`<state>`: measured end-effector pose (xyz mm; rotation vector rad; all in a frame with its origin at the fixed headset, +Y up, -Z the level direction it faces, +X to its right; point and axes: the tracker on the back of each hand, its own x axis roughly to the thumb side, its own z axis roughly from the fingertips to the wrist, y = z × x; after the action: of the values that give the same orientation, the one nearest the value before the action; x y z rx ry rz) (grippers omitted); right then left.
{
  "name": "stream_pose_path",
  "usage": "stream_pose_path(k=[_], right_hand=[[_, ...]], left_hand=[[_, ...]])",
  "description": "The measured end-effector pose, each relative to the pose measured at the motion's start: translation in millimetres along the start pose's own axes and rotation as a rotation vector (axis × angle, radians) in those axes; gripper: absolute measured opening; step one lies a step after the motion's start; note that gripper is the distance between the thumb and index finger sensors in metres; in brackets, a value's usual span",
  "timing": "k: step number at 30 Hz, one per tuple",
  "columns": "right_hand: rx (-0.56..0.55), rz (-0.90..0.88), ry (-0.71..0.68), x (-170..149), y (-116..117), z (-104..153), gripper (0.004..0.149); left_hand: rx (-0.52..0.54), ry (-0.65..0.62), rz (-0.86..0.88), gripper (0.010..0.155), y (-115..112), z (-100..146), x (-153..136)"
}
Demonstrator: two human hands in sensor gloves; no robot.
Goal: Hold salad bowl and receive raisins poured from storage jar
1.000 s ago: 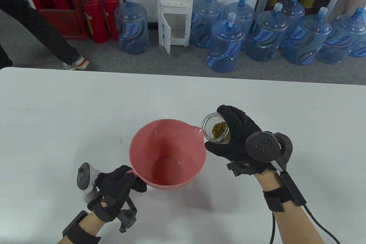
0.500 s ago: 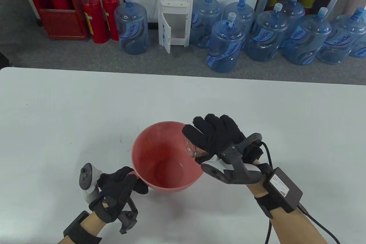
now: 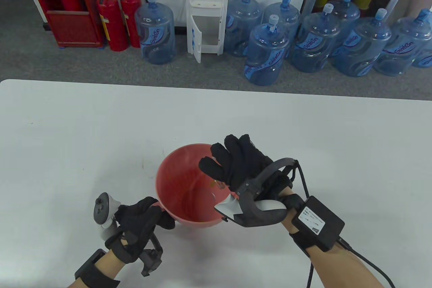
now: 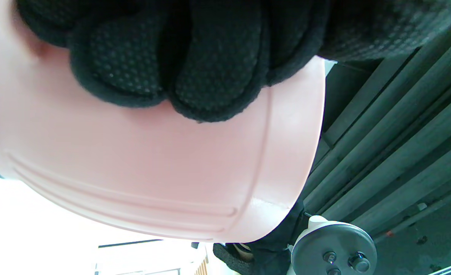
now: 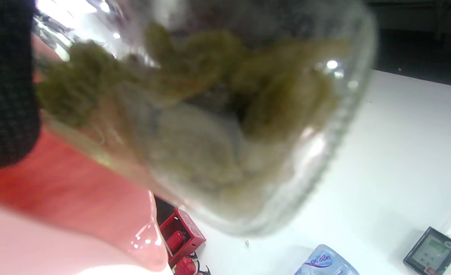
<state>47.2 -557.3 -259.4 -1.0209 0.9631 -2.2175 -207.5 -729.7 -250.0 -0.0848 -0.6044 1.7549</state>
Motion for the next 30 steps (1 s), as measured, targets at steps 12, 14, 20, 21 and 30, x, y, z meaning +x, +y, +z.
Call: stream_pose_path(k=[12,14,20,21,30], right_hand=[[-0.031,0.112,-0.061,9.9,-5.4,-3.6,0.104],[-0.038,0.158,-0.081,13.2,-5.2,-4.2,0.104],[-0.052,0.209,-0.117,18.6,-7.0,-6.0,0.104],[-0.050,0.206,-0.116,18.7,-7.3,-6.5,0.104],[-0.054,0.220,-0.133,16.9,-8.5,-7.2,0.104]], left_hand=[[0.002,0.006,0.009,0.033,-1.0,0.0,-0.3],[0.003,0.005,0.012,0.033,-1.0,-0.1,-0.4],[0.004,0.009,0.013,0.033,-0.9,0.1,-0.7],[0.004,0.009,0.015,0.033,-1.0,0.1,-0.5],[0.006,0.005,0.021,0.033,-1.3,0.2,-0.3]])
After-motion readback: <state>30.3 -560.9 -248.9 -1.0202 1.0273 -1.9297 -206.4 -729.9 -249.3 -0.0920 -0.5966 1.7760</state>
